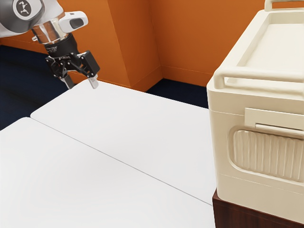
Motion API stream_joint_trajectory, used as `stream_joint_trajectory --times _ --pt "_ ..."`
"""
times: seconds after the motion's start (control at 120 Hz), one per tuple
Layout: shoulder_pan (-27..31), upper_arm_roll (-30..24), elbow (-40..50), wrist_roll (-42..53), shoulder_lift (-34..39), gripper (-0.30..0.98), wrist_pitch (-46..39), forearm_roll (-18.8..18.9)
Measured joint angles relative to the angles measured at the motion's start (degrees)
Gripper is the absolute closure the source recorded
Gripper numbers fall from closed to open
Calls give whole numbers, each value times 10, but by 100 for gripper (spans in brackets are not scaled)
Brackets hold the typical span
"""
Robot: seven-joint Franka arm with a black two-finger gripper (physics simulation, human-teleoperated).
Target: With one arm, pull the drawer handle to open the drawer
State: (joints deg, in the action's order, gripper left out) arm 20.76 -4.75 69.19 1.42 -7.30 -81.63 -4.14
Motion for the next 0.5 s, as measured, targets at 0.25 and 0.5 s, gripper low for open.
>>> stream_joint_trajectory --times 0.25,0.5 --pt "4 -3 -74 2 57 0 9 -13" --pt "-22 -9 -93 2 74 0 1 -21"
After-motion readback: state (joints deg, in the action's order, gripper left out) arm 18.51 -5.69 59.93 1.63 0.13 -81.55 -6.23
